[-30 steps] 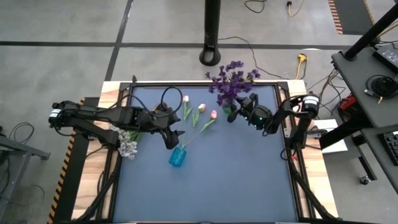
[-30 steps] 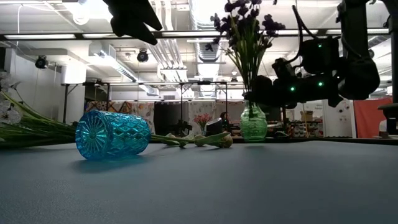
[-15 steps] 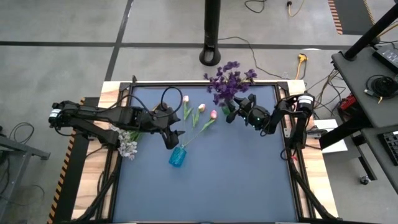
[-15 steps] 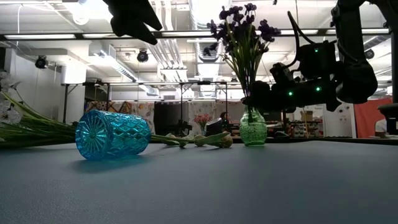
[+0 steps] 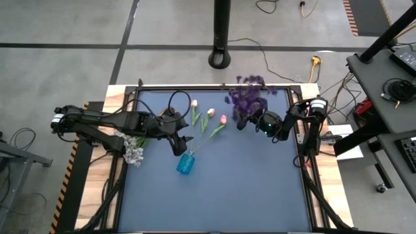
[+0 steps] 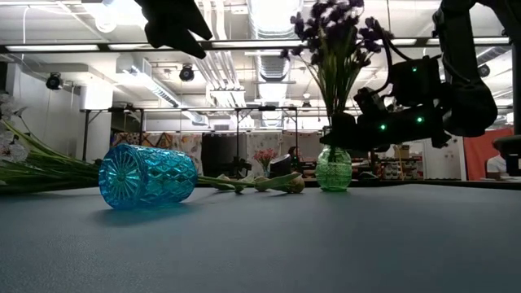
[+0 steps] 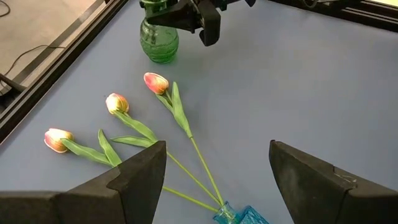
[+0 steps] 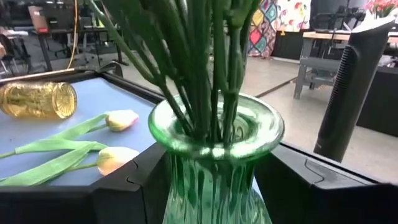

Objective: Sort flowers into vase by color
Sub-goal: Put the green vase with flowers on the table

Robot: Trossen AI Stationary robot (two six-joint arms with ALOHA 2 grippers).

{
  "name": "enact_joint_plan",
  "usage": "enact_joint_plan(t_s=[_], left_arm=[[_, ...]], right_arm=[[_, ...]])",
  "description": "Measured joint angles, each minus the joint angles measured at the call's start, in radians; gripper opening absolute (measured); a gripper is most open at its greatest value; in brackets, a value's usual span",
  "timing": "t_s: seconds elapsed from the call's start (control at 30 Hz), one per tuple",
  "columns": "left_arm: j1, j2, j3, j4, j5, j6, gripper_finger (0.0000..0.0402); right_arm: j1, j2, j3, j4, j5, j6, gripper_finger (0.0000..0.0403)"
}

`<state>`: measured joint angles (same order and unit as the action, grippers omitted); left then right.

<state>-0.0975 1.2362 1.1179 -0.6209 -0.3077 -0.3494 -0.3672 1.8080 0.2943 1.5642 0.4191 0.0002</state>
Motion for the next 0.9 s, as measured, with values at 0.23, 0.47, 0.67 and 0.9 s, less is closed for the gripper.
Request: enact_joint_plan(t_s=[0.23, 0.47, 0.67, 0.9], left_arm=[[0.000, 0.000, 0.000, 0.000, 0.000, 0.000, 0.0267], [0.000, 0.000, 0.000, 0.000, 0.000, 0.000, 0.0267], [0.000, 0.000, 0.000, 0.000, 0.000, 0.000, 0.0267], [0.000, 0.010, 0.000, 0.000, 0.000, -0.027, 0.0267]], right_arm=[[0.000, 0.000, -0.015, 0.004, 0.000, 0.049, 0.0201], [0.000, -0.002, -0.018, 0.004, 0.000, 0.053, 0.0201], [0.000, -0.006, -0.023, 0.004, 0.000, 0.052, 0.0206], [0.000, -0.024, -0.045, 0.003, 0.001, 0.052, 0.0253]])
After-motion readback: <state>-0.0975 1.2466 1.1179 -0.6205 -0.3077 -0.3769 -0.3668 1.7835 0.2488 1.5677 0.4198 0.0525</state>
